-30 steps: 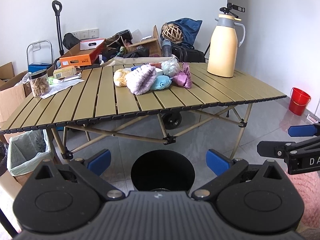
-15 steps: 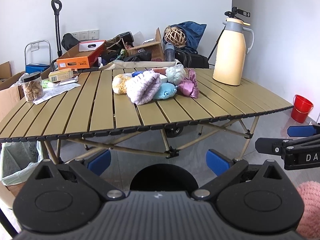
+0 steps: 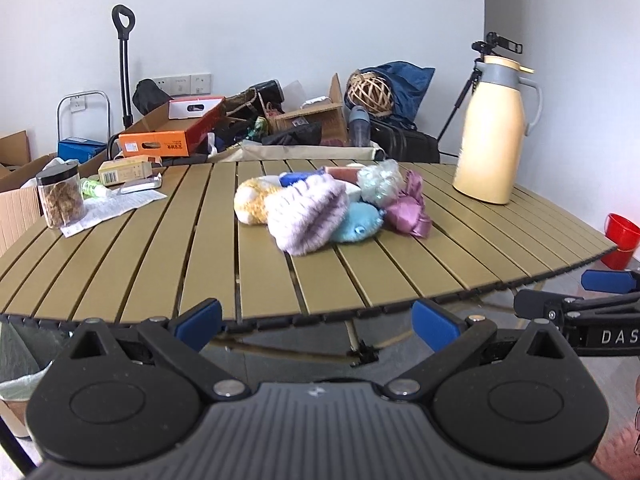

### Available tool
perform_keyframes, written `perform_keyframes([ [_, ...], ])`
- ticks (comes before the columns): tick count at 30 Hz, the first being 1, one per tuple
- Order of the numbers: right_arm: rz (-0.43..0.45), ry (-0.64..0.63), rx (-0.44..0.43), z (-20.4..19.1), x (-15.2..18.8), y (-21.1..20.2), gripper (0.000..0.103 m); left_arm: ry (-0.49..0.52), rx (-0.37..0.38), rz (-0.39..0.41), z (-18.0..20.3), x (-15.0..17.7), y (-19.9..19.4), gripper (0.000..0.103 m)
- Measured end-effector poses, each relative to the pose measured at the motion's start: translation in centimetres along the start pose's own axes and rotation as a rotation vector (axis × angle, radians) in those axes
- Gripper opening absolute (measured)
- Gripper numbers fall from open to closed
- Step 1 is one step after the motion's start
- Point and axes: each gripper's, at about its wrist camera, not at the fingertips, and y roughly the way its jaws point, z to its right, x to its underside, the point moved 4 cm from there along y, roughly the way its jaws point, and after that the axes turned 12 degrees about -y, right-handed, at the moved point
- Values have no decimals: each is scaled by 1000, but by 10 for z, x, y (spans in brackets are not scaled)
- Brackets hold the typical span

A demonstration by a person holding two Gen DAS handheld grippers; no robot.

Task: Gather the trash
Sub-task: 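Move both tools toward the pile of items on the table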

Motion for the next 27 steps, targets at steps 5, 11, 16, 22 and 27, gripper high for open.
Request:
perform_keyframes([
  [5,36,7,7,5,-9,29,103,-14,-23,24,-3,-18,28,103],
  [11,88,54,-2,15,-27,64,103,-15,-42,49,-1,-37,62,103],
  [16,116,38,9,18,-40,94,103,-14,-65,65,3,-48,90,103],
  [22,114,26,19,28,-49,123,103,6,-81,99,11,-59,119,103],
  [27,109,33,35,40,-59,142,103,-24,-69,84,16,-66,145,103],
])
